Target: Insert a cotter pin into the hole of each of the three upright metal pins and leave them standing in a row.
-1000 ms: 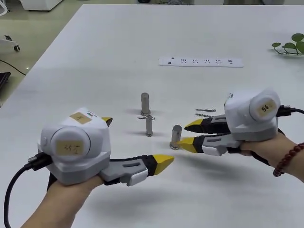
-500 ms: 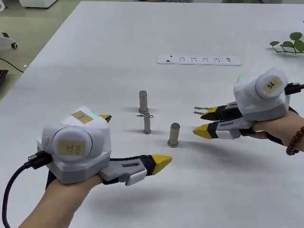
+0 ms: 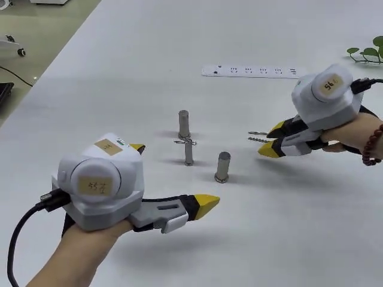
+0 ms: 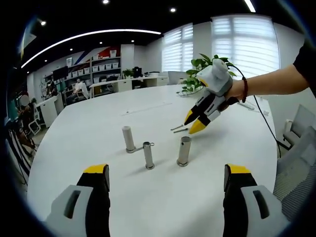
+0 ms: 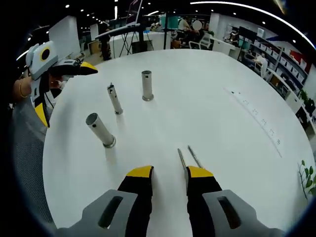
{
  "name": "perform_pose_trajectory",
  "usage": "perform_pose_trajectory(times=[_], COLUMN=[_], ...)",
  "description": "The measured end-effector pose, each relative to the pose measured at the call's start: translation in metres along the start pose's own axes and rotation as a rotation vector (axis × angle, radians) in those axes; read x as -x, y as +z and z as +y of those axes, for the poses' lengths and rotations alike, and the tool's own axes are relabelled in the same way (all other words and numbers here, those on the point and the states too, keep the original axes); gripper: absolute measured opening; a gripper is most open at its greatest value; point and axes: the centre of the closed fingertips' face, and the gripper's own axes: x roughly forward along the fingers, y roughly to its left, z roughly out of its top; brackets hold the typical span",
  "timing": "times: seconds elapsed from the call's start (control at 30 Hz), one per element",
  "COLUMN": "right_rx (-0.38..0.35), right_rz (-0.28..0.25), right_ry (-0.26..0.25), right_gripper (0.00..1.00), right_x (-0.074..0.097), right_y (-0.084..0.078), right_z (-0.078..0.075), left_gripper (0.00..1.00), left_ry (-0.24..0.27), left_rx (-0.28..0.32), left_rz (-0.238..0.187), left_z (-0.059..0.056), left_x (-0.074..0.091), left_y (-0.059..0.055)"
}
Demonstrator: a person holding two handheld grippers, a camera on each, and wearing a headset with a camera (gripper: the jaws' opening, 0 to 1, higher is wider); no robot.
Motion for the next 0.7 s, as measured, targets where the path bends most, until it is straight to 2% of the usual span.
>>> perform_pose_trajectory(times=[0.3, 0.4, 0.43, 0.7], right_rx=[0.014, 0.012, 0.01, -0.005], right_rz=[0.09, 0.114, 0.13, 0.179], right_ry=[0.001, 0.015, 0.019, 0.046], right_gripper=[0.18, 0.17, 0.16, 0.12], right_x=[-0.011, -0.013, -0.015, -0.017], right_y=[-0.008, -0.011, -0.015, -0.015], right_z=[-0.011, -0.012, -0.016, -0.018], left_gripper=[0.95, 0.94, 0.94, 0.94], left_ry=[0.01, 0.008, 0.008, 0.002], left_rx=[0.01, 0.014, 0.014, 0.013], left_rz=[-0.002, 0.002, 0.003, 0.003], left_z=[0.003, 0.003, 0.003, 0.003], left_x=[0.002, 0.002, 0.002, 0.002], left_y=[0.0, -0.002, -0.002, -0.002])
